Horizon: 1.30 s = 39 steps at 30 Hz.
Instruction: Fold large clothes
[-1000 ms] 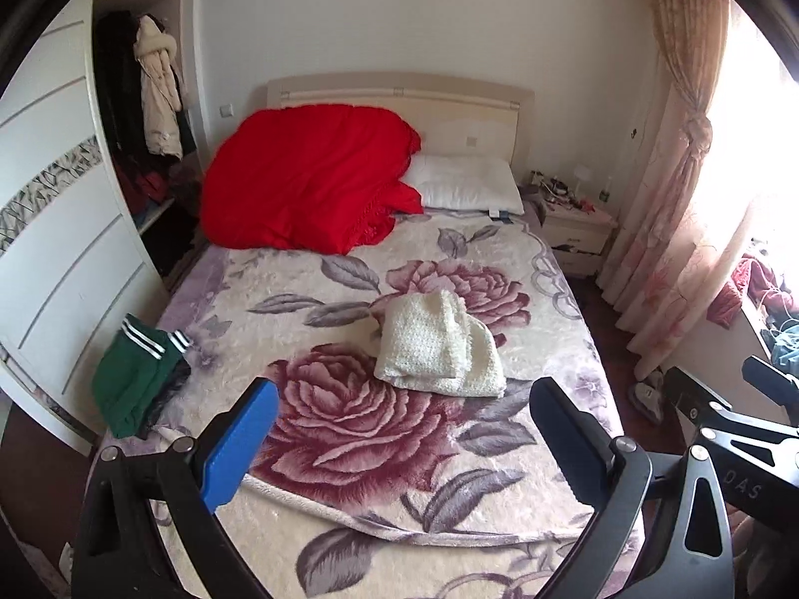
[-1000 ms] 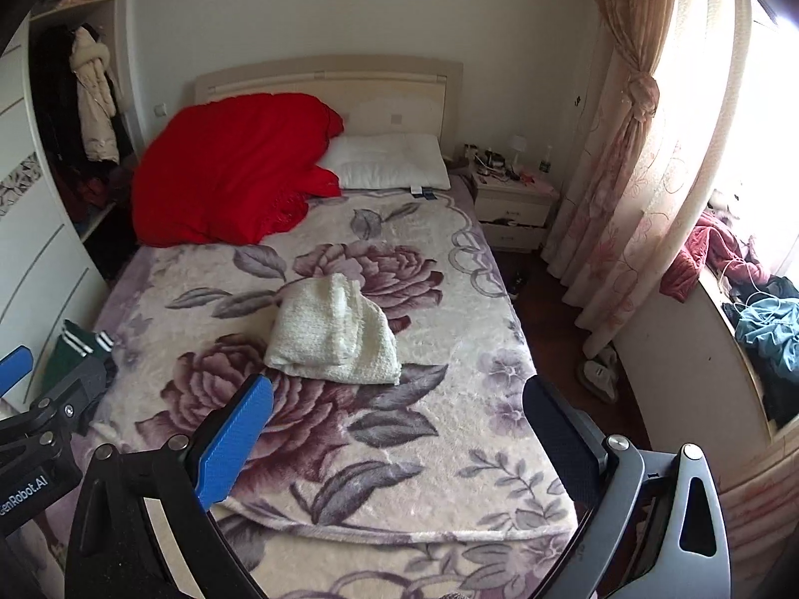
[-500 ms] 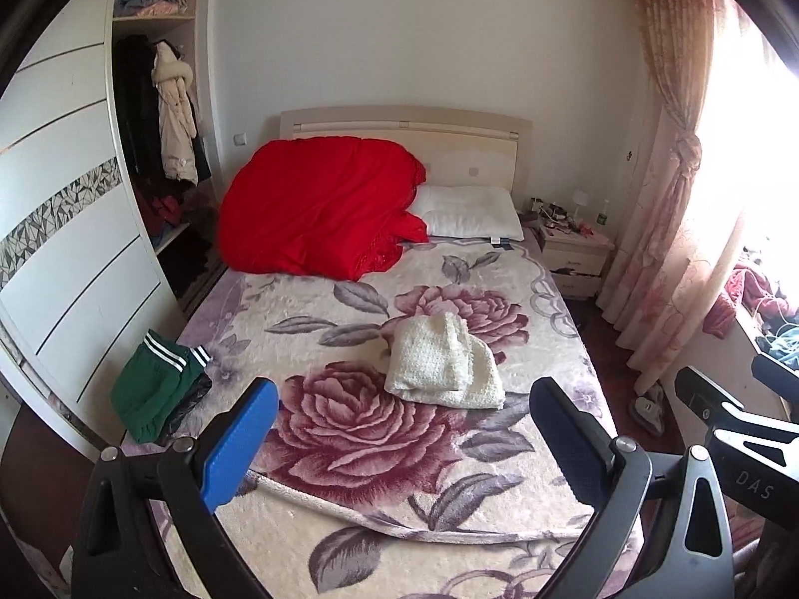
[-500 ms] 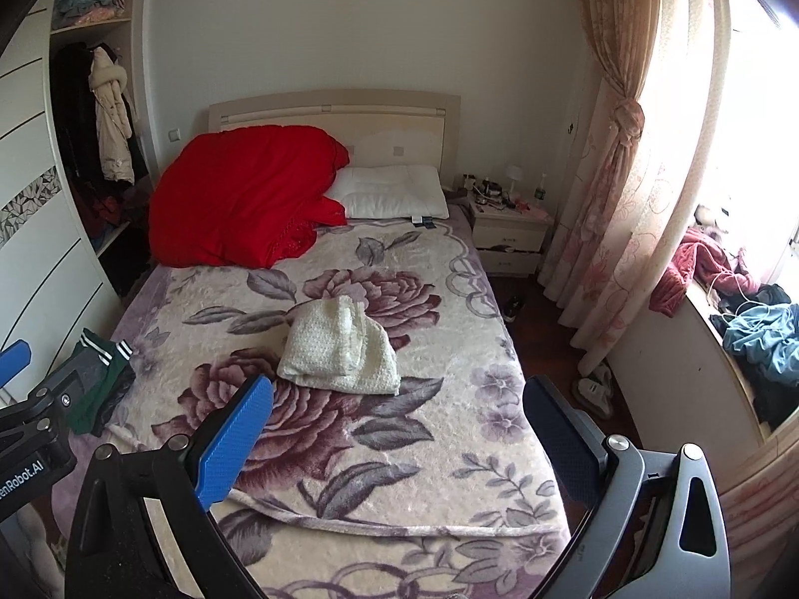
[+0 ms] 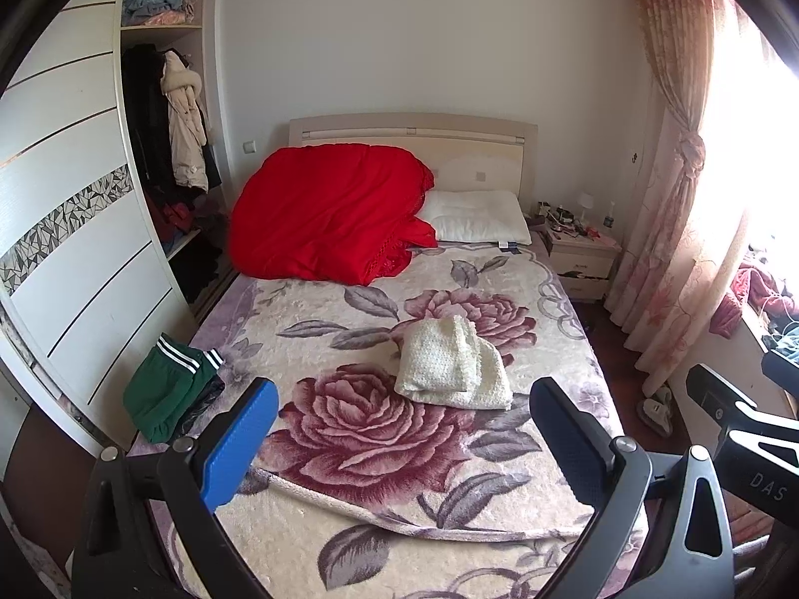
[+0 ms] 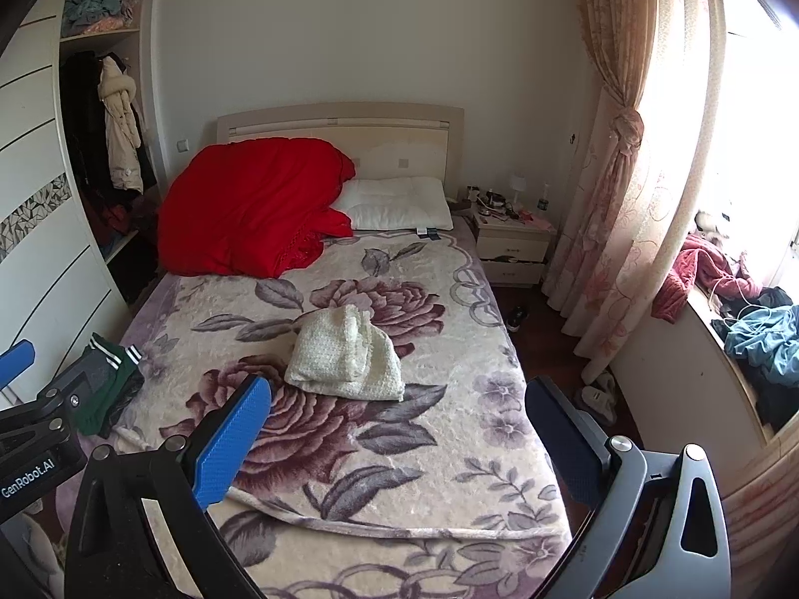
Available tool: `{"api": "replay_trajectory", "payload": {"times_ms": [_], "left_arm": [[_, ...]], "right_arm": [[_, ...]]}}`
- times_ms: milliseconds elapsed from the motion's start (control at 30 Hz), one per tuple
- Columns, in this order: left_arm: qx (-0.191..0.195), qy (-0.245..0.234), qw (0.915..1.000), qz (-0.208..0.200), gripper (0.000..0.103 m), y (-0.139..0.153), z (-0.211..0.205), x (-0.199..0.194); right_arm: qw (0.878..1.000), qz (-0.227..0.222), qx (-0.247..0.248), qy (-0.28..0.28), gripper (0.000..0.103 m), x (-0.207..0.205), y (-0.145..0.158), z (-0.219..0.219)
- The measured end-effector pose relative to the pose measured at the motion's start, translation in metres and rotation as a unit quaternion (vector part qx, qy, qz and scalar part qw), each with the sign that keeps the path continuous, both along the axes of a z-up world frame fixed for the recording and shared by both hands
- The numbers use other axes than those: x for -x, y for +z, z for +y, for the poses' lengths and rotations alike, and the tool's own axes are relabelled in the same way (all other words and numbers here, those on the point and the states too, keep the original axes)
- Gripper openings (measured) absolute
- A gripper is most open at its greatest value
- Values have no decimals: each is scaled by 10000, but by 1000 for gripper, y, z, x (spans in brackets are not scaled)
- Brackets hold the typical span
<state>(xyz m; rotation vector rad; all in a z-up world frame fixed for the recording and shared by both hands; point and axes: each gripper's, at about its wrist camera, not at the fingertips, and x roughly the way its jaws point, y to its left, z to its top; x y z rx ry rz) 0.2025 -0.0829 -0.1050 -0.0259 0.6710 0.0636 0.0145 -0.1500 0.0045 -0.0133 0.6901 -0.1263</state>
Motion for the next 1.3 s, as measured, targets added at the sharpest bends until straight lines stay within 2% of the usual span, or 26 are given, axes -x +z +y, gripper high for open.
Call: {"api": "replay_trajectory", "payload": {"times_ms": [1300], "left_arm": [[-75,16,9998,-185,103,18,-6,15]], "right_arm": [[9999,-77,-18,133,103,-7,14,-6]]}}
